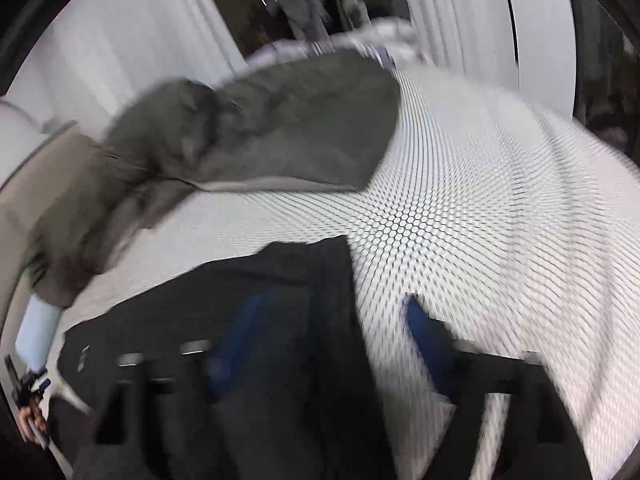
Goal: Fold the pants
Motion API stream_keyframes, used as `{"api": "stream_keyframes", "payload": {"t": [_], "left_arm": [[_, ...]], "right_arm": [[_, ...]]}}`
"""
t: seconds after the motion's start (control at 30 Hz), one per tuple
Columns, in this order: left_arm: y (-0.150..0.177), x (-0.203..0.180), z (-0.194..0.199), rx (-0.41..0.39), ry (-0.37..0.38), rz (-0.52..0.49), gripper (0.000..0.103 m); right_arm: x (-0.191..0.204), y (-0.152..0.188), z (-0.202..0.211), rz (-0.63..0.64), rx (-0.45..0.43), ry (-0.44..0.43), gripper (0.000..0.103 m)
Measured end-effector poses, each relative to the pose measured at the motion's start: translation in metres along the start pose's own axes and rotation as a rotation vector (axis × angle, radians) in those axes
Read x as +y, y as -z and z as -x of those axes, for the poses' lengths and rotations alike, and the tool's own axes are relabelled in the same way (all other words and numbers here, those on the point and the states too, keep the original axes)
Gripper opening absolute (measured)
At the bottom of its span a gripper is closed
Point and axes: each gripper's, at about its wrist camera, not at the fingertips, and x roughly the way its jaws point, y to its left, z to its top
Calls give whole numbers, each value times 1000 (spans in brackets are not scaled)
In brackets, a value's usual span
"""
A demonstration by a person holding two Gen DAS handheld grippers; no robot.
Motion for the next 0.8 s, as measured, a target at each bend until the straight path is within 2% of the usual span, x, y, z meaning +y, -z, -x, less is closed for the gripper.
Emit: {"api": "stream_keyframes", "payload": {"t": [0.03,0.13,0.23,0.33,0.37,0.4,0.43,0.47,0.57,0.67,0.73,0.8], "left_arm": [[12,9,25,-30,15,-15,88],[38,24,73,-70,43,-33,90],[75,48,115,-58,60,-27,90],[108,75,134,-23,99,10,90],[116,83,135,-7,115,39,89],[124,92,133,5,132,56,85],[131,98,132,16,145,70,80],[135,102,127,27,153,82,69],[136,103,105,67,165,80,58],[132,103,86,92,178,91,55],[130,101,73,128,141,113,48],[133,103,77,127,151,133,48]], "right_arm": [[2,15,18,2,-31,-14,99],[2,69,70,-3,-85,-80,101],[1,123,101,-25,-83,-105,101],[-4,170,117,-66,-77,-130,101],[-4,178,115,-76,-71,-132,101],[-5,190,121,-89,-71,-133,101],[-6,198,121,-101,-64,-137,101],[-8,203,120,-116,-58,-146,101],[-10,216,121,-155,-43,-161,101],[-11,229,134,-163,-56,-170,101],[-12,230,136,-164,-57,-172,101],[-17,230,140,-182,-50,-168,101]]}}
